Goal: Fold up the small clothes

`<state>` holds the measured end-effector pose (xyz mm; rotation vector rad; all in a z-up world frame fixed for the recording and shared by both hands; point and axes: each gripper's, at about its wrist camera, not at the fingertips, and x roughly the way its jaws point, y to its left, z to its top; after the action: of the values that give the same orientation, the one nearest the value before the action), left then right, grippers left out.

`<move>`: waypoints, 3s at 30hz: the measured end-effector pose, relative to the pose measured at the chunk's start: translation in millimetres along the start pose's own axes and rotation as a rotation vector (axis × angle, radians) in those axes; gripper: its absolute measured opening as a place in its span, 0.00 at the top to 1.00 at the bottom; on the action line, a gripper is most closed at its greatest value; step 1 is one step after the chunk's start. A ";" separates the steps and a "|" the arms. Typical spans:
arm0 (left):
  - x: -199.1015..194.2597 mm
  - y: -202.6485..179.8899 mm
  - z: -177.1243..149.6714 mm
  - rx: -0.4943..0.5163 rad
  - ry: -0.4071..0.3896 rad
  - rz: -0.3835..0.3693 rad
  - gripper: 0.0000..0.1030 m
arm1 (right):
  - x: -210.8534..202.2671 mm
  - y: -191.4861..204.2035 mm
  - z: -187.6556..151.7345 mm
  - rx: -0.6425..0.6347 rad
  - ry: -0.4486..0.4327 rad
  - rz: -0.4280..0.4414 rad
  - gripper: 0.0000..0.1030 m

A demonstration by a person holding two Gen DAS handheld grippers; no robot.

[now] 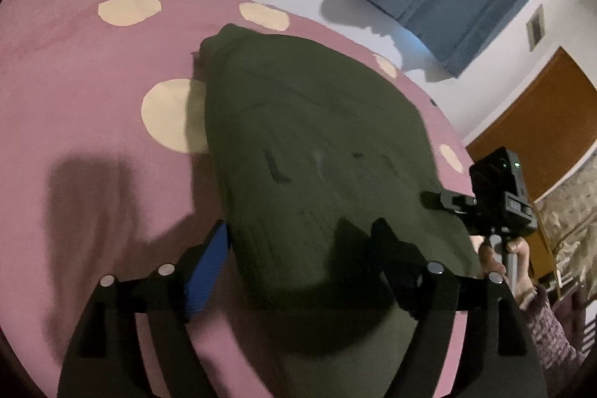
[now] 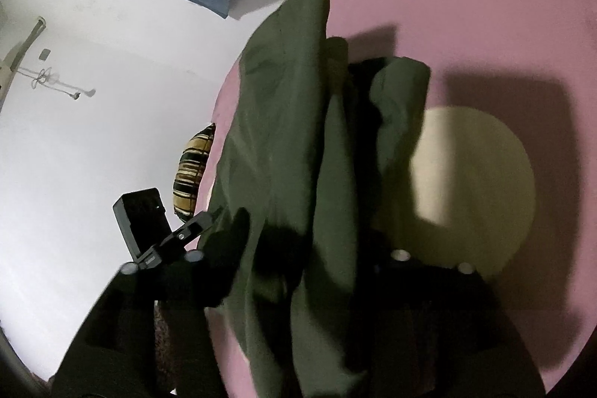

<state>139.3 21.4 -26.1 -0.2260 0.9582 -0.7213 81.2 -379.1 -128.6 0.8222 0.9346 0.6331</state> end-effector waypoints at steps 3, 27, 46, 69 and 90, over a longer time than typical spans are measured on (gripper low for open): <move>-12.6 -5.7 -17.4 0.001 0.008 -0.015 0.23 | -14.1 0.0 -14.9 -0.003 -0.022 0.002 0.39; -4.4 -10.1 -48.2 0.066 0.046 0.025 0.34 | -31.7 -28.0 -72.8 0.044 -0.040 0.027 0.77; -5.1 -1.1 -50.3 -0.013 0.030 0.024 0.20 | -53.6 -27.4 -74.1 0.075 -0.094 0.107 0.59; -54.0 -74.6 -96.1 0.153 -0.171 0.426 0.18 | -78.8 41.9 -158.2 -0.123 -0.234 -0.435 0.17; -76.6 -90.5 -119.7 0.089 -0.235 0.574 0.16 | -55.6 83.4 -188.9 -0.264 -0.299 -0.726 0.11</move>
<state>-27.2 19.2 -0.3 0.0471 0.7127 -0.2007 -120.6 -314.5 -99.8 0.2860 0.7800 -0.0064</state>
